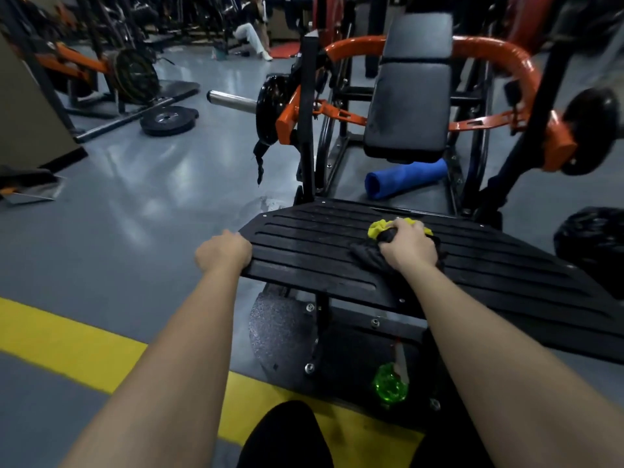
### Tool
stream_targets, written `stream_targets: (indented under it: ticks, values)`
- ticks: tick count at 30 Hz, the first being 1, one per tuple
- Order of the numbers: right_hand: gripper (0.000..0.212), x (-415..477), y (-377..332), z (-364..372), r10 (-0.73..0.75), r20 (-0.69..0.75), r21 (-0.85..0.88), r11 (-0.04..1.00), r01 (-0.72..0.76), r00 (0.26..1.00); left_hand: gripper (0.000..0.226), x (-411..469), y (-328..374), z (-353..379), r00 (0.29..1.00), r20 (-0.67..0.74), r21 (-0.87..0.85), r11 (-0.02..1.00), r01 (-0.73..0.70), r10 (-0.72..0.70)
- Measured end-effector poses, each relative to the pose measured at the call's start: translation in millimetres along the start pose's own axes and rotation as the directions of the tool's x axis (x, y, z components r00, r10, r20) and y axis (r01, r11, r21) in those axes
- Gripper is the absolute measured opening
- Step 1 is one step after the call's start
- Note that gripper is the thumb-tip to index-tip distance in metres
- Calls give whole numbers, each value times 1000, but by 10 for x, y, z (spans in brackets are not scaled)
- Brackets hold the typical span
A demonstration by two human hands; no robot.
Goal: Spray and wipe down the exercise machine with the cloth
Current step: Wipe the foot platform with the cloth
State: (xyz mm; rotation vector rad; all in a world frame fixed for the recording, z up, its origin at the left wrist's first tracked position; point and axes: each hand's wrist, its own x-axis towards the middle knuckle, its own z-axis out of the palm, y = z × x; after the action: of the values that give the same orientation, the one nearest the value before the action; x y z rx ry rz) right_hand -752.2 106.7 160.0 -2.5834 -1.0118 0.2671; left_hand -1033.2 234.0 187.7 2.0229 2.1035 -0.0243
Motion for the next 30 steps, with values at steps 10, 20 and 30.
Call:
stream_targets:
  ticks: [10, 20, 30]
  values:
    - [45, 677, -737, 469, 60, -6, 2, 998, -60, 998, 47, 239, -53, 140, 995, -98, -90, 996, -7, -2]
    - [47, 567, -2398, 1170, -406, 224, 137, 913, 384, 886, 47, 353, -58, 193, 995, -99, -36, 999, -12, 8]
    - [49, 551, -824, 513, -223, 125, 60, 974, 217, 967, 49, 267, -26, 141, 999, -39, -70, 997, 33, -35]
